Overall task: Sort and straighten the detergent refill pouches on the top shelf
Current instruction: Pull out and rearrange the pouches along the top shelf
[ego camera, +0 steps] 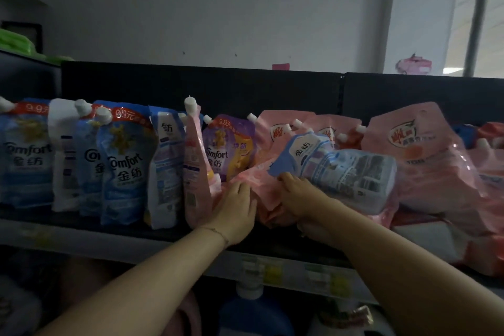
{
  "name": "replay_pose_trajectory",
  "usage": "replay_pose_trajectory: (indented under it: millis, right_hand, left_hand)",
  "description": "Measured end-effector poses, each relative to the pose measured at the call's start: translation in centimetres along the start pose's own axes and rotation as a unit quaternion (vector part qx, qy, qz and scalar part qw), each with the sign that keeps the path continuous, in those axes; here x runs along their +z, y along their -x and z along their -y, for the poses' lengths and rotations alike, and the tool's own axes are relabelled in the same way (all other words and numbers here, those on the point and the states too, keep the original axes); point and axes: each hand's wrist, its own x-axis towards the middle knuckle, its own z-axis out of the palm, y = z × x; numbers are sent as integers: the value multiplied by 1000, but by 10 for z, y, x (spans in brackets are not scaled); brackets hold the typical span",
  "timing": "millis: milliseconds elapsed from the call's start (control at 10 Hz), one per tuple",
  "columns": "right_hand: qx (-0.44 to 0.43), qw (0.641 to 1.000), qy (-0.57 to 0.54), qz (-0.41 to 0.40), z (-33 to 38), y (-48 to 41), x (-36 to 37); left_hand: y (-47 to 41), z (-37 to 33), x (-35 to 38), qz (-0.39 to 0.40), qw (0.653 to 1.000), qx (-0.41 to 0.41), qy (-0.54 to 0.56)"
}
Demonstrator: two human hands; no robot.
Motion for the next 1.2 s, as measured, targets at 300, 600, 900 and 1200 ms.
replay_pose_trajectory:
  millis: [300, 600, 900, 1200]
  right_hand:
    - [78, 996, 7, 37, -27, -38, -34]
    - [167, 984, -30, -47, -75, -48, -64]
    - [67, 951, -35, -300, -66, -35, -64]
    - [176, 968, -168, -57, -27, -23, -62]
  left_hand:
    - [-46, -22, 5, 81, 993, -46, -74]
    - [-67, -22, 22, 123, 987, -70, -74]
    - [-72, -17, 23, -44, 997, -47, -45]
    - [-68, -19, 13, -199, 961, -159, 105]
